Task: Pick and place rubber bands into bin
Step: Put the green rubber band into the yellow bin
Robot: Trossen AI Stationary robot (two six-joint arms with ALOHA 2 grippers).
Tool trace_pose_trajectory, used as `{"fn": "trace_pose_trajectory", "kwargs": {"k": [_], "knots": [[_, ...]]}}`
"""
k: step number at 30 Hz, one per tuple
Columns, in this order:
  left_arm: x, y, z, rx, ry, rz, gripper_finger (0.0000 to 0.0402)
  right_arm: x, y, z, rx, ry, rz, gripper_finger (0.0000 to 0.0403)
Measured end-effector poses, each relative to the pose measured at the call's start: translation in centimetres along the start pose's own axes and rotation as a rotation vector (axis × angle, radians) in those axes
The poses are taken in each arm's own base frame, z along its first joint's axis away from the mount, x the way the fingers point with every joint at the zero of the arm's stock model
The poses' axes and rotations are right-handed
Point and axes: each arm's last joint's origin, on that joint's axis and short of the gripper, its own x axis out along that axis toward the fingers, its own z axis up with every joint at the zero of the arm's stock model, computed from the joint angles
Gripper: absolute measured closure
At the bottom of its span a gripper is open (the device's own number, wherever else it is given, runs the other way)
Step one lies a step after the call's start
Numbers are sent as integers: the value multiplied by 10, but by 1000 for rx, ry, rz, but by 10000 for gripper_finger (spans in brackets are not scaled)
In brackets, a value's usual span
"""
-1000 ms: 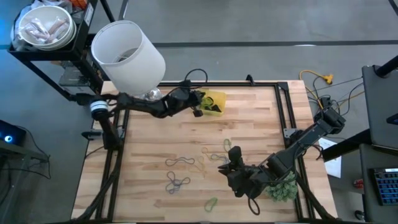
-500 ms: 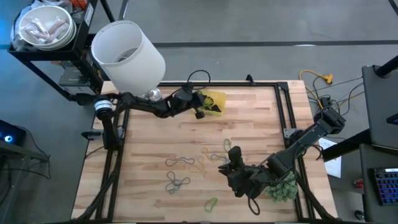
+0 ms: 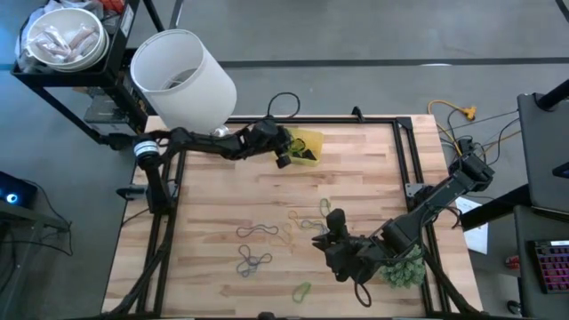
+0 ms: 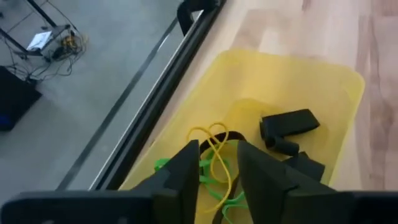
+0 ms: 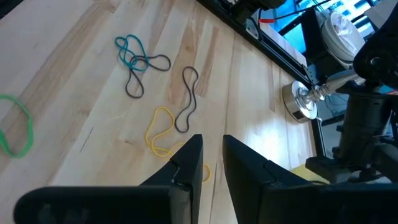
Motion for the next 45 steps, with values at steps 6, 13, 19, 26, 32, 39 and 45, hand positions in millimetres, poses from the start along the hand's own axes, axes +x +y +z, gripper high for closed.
{"fn": "trace_pose_trajectory", "kwargs": {"k": [6, 13, 19, 26, 32, 39, 45], "knots": [[-18, -5, 6, 23, 53, -42, 284, 1, 1, -3, -6, 9, 1, 346], [-71, -32, 14, 95, 112, -191, 283, 5, 5, -11, 75, 31, 3, 346], [-123, -72, 1, 191, 81, -336, 283, 14, 12, -32, 158, 88, -4, 346], [-177, -107, -33, 236, -9, -496, 283, 32, 5, -57, 257, 176, -54, 346], [-203, -114, -55, 243, -113, -571, 283, 53, -12, -81, 342, 280, -62, 346], [-217, -106, -61, 173, -178, -584, 283, 77, -34, -121, 468, 434, -55, 346], [-219, -105, -58, 163, -199, -584, 283, 88, -49, -150, 599, 525, -125, 346]]}}
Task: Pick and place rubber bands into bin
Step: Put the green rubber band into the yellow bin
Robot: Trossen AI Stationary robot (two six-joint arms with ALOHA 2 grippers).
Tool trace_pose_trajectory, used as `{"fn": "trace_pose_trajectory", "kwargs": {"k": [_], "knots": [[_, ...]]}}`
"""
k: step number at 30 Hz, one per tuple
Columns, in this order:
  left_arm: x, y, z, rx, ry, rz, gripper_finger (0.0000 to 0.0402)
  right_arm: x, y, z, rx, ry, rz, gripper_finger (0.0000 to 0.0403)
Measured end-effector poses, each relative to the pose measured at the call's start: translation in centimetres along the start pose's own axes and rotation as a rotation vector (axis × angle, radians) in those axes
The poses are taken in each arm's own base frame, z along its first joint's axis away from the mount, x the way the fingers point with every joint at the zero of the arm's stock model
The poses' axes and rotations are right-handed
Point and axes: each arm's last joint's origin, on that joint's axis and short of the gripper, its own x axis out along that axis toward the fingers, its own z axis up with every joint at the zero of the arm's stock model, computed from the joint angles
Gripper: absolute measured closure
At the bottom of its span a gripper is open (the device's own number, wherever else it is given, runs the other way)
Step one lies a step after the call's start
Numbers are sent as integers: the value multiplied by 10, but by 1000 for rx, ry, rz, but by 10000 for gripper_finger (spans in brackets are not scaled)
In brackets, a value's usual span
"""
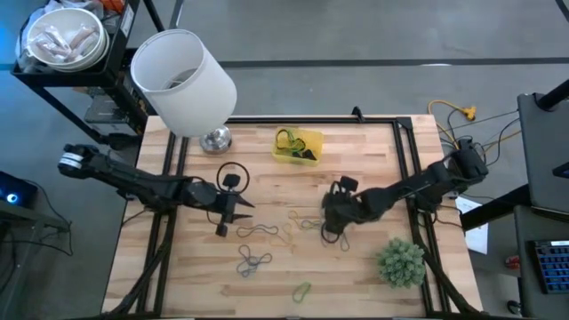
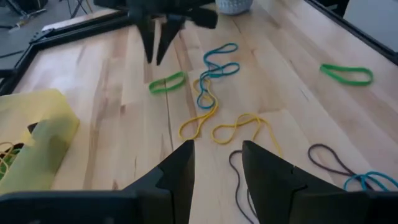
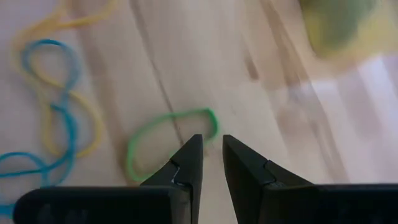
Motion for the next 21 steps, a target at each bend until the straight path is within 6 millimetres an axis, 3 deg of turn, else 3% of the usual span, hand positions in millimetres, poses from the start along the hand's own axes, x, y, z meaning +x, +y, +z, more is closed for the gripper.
{"fn": "trace_pose_trajectory", "kwargs": {"k": [6, 14, 21], "knots": [[5, -1, -1, 1, 8, -1, 283, 12, -11, -2, 141, 70, 76, 346], [7, -1, -3, 2, 19, -2, 283, 13, -9, 6, 191, 9, 115, 346], [7, -1, -3, -2, 19, -2, 283, 17, -11, 0, 241, 24, 103, 340]]}}
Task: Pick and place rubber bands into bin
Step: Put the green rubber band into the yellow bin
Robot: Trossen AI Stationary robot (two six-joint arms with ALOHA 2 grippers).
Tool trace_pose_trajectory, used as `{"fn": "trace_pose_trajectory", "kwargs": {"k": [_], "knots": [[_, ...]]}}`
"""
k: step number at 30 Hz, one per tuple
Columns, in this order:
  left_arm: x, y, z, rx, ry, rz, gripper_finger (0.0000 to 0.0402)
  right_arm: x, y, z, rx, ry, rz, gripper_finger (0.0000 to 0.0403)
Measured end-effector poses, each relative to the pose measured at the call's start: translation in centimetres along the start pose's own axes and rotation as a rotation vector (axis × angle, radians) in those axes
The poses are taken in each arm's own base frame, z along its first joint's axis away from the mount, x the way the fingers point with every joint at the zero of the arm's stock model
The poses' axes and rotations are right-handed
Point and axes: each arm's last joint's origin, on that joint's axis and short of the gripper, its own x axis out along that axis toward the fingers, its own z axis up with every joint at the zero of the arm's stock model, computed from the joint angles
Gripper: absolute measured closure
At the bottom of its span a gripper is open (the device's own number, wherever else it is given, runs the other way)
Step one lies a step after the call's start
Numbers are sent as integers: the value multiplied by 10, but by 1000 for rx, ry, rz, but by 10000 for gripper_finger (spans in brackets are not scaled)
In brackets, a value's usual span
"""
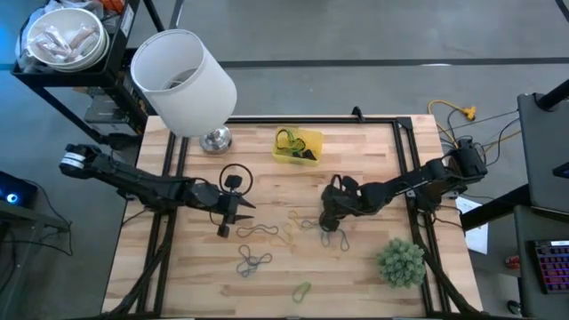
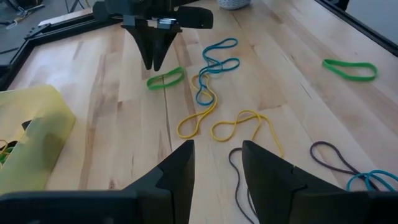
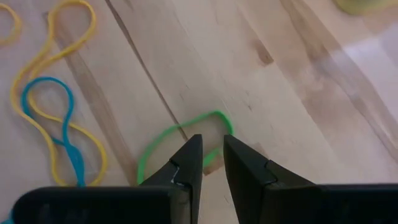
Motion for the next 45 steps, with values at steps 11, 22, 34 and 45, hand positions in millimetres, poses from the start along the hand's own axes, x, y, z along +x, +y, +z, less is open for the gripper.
{"fn": "trace_pose_trajectory", "kwargs": {"k": [11, 22, 34, 45], "knots": [[0, 0, 0, -10, 0, 0, 283, 2, -1, -2, 79, 3, -7, 276], [0, 0, 0, -12, -4, 1, 283, 29, 3, -16, 219, 63, -99, 259], [0, 0, 0, -12, -5, 1, 283, 30, 3, -16, 241, 74, -90, 292], [0, 0, 1, -12, -5, 1, 283, 30, 4, -16, 157, 99, -57, 389]]}}
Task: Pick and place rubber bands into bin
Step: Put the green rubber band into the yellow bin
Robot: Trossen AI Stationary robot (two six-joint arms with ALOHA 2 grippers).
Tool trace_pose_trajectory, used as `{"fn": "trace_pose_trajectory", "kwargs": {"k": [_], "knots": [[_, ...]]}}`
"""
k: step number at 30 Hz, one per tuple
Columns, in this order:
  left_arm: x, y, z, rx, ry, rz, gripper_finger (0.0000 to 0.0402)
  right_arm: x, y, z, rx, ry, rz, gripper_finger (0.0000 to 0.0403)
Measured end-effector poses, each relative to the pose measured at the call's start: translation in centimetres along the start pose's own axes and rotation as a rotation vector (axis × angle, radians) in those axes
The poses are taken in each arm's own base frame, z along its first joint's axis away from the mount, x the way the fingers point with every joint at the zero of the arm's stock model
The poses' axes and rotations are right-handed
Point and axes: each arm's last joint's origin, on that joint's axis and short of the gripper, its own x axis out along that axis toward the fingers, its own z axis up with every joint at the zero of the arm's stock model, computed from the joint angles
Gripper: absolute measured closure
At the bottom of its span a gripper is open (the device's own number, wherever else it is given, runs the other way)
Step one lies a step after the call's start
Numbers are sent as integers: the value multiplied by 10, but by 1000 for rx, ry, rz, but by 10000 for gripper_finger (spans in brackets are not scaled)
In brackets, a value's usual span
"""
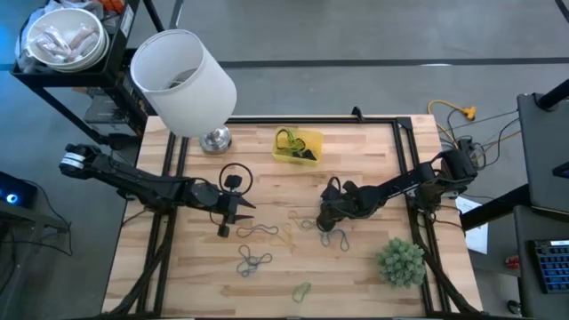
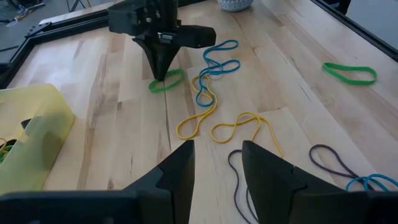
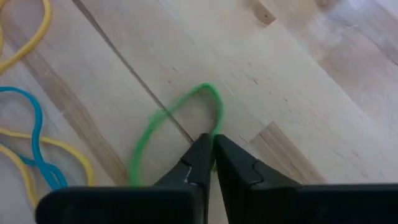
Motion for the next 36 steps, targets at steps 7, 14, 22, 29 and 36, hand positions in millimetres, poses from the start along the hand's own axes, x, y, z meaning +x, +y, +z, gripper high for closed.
{"fn": "trace_pose_trajectory", "kwargs": {"k": [7, 14, 22, 29, 36], "knots": [[0, 0, 0, 0, 0, 0, 283, -2, 1, 2, -61, -16, -10, 394], [0, 0, 0, 0, 0, 0, 283, -12, 10, 11, -166, -90, -28, 395], [0, 0, 0, 0, 1, 0, 283, -24, 22, 18, -249, -208, -70, 395], [0, 0, 0, 0, 1, 0, 283, -36, 34, 26, -322, -299, -106, 395], [0, 0, 0, 1, 3, 0, 283, -51, 43, 43, -382, -405, -171, 395]]}}
